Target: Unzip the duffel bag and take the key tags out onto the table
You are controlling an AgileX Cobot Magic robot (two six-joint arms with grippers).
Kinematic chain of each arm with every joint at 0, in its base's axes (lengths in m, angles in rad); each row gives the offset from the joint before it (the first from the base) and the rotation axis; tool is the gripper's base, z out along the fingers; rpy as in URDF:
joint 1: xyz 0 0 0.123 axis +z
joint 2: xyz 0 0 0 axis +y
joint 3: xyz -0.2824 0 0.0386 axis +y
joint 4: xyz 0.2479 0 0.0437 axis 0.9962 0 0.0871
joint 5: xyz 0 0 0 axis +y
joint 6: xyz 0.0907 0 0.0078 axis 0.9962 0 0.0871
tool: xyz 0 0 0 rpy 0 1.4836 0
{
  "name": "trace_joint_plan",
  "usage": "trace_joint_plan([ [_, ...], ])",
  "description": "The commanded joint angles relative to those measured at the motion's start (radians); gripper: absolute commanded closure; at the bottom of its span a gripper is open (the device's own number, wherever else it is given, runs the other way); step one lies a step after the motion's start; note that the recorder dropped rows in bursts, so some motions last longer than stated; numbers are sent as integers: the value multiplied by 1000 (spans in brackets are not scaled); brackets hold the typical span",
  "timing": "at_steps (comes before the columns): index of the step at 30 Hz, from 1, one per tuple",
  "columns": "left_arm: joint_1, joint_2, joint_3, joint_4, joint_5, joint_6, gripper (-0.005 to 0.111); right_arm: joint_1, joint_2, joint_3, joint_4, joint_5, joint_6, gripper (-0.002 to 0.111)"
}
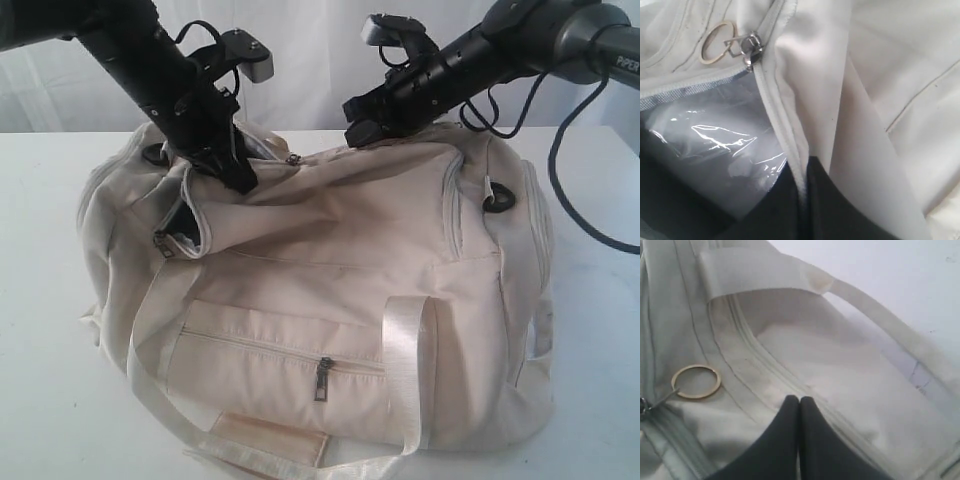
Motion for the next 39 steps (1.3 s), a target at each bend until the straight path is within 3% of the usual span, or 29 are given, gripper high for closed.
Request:
trace_joint_plan([
  [1,2,-45,-1,0,23,-5,107,-3,-9,1,67,87,-42,108],
  [6,2,-59,-1,3,45,-5,107,-3,-9,1,214,286,-256,108],
  [10,2,-62,-1,-15,91,-5,107,1,-9,1,229,286,-352,102],
  [18,2,-56,56,-59,105,8,107,40,18,1,240,224,-194,61],
  [27,2,-20,203,-67,-2,10,107,115,37,1,213,84,-137,60],
  [36,2,-2,213,-91,-4,25,107,121,39,1,24,48,10,60],
  [39,2,-2,213,-93,-4,25,107,121,70,1,28,94,17,49],
])
